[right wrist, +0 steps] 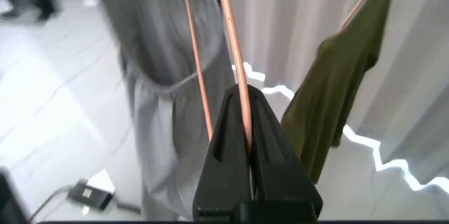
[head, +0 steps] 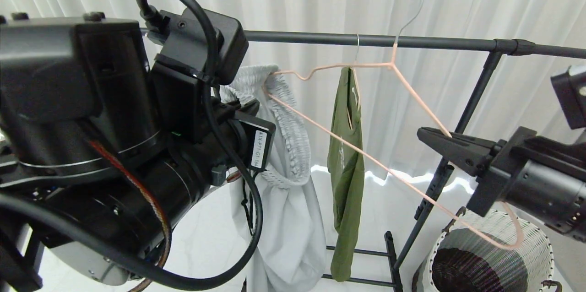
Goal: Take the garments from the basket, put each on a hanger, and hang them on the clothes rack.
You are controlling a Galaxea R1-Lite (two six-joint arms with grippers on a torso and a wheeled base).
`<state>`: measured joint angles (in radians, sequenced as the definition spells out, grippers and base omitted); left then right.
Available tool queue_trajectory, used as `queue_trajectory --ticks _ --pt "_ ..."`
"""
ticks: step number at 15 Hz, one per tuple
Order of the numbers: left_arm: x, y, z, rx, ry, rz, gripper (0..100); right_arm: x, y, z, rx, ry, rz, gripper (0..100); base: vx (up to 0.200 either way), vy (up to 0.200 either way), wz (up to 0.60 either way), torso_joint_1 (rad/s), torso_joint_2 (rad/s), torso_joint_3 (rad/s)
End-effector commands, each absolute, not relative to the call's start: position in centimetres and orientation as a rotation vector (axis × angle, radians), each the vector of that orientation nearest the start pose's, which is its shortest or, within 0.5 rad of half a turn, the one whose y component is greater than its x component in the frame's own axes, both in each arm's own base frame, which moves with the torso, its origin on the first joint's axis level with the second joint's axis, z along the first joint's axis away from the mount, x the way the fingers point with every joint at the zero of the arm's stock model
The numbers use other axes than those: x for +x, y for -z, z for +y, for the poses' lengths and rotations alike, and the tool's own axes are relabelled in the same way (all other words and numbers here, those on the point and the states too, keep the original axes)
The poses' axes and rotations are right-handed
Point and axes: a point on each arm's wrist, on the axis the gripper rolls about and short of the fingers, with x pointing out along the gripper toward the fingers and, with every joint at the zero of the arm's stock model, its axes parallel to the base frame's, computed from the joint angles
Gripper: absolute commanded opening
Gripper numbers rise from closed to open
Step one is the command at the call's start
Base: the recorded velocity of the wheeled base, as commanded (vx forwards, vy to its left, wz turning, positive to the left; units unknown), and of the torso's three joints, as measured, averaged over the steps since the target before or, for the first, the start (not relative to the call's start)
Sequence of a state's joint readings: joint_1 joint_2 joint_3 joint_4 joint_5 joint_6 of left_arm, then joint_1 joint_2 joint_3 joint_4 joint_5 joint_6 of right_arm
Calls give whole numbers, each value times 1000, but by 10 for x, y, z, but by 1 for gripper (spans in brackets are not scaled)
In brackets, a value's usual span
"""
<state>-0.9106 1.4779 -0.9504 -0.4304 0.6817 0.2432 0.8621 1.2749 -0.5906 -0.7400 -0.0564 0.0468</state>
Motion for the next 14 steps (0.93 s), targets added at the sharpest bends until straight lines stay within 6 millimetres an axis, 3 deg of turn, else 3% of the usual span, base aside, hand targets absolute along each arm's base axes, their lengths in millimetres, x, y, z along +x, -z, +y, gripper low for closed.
queue_trajectory --ticks 1,4,7,10,14 --pt "175 -266 -193 318 217 46 0 105 -228 135 57 -869 -7 0 0 0 0 0 0 0" --pt "187 -257 -188 355 175 76 0 86 -219 114 35 -889 41 0 0 0 0 0 0 0" --pt "190 -247 -199 370 240 96 0 73 -216 99 24 -949 82 0 0 0 0 0 0 0" --pt "185 -242 -213 373 363 97 0 72 -215 98 52 -956 112 0 0 0 0 0 0 0" --pt "175 -246 -219 340 436 82 0 71 -207 96 61 -952 141 0 0 0 0 0 0 0"
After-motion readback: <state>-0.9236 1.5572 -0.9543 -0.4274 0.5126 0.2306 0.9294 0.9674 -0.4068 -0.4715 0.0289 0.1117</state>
